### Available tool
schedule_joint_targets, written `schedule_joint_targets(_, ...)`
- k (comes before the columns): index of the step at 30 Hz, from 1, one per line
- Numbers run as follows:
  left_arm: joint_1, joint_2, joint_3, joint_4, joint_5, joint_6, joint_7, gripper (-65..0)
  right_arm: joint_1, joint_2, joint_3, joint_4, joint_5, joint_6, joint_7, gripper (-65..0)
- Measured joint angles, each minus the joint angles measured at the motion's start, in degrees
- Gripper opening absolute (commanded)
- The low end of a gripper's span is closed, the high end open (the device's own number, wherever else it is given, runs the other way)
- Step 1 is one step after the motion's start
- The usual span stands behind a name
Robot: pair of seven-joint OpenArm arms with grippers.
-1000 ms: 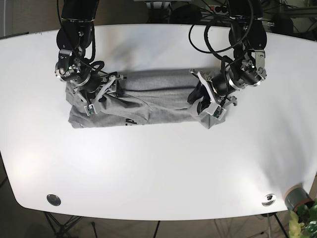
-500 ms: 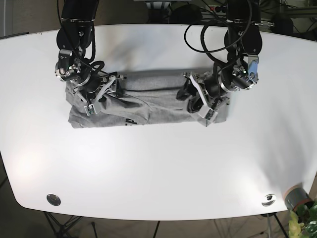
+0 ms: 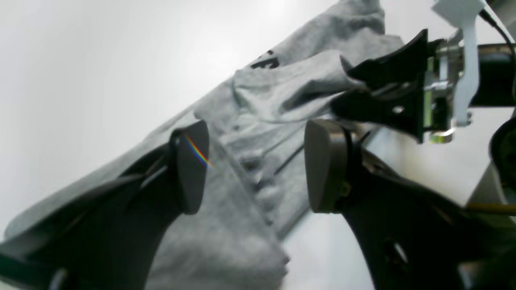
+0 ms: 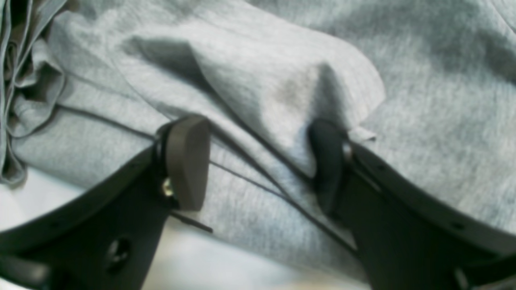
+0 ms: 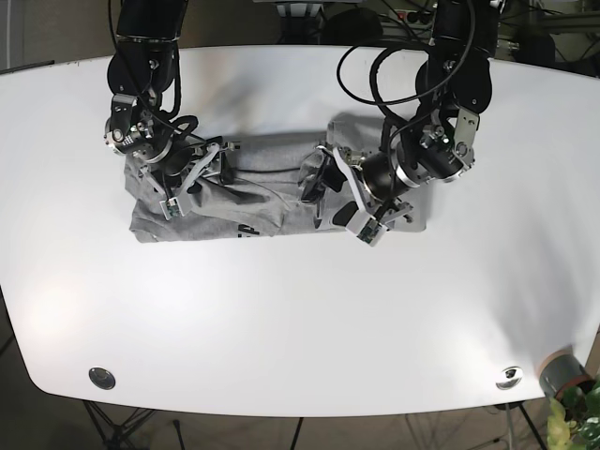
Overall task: Fold the T-shirt properly
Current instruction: 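Fold the strip's end held by the left gripper toward the right gripper, then release the folded end and raise both grippers from the shirt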
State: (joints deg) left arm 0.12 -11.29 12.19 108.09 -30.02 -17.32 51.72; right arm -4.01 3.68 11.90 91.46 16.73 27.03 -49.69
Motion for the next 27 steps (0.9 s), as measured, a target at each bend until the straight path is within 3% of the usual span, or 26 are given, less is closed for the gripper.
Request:
schedule_joint_targets(7, 2.4, -2.1, -6.5, -0.1, 0.0, -0.9, -0.2, -29.7, 0.5, 0.0, 0.1, 1.5, -0.7, 0.02, -1.3, -27.6)
schedule_joint_targets(11, 5.3, -1.9, -12.0, -0.2, 0.2, -4.7, 0.3, -29.7, 0.4, 0.0, 0.3, 6.5, -1.1, -0.07, -1.6, -27.0)
schedule_joint_targets(14, 6.4, -1.9, -15.5, -0.4, 0.4, -7.5, 0.5, -29.9, 0.9, -0.7, 1.8, 10.1, 0.9, -0.02, -1.8, -22.0)
schedule_joint_targets(17, 7.1, -1.7, -18.2, -2.1, 0.0, -9.8, -0.2, -30.0, 2.7, -1.3, 7.5, 11.4, 6.2, 0.22, -6.2, -14.4)
schedule_joint_targets(21, 7.3, -0.3, -22.2, -6.0, 0.2, -13.0, -0.4, -40.6, 5.5, -0.6, 16.5, 10.6, 11.7, -0.22, -9.6, -5.9)
schedule_joint_targets(24, 7.3, 1.0, -25.9, -8.8, 0.1, -16.3, -3.0, -49.7, 7.0, 0.8, 21.7, 8.5, 17.0, -0.15, -11.4, -5.2)
schedule_joint_targets(27, 7.0, 1.3, -28.5, -11.4, 0.5, -18.4, -3.8, -53.7, 8.6, 2.9, 25.0, 3.3, 21.0, -0.02, -13.0, -5.2)
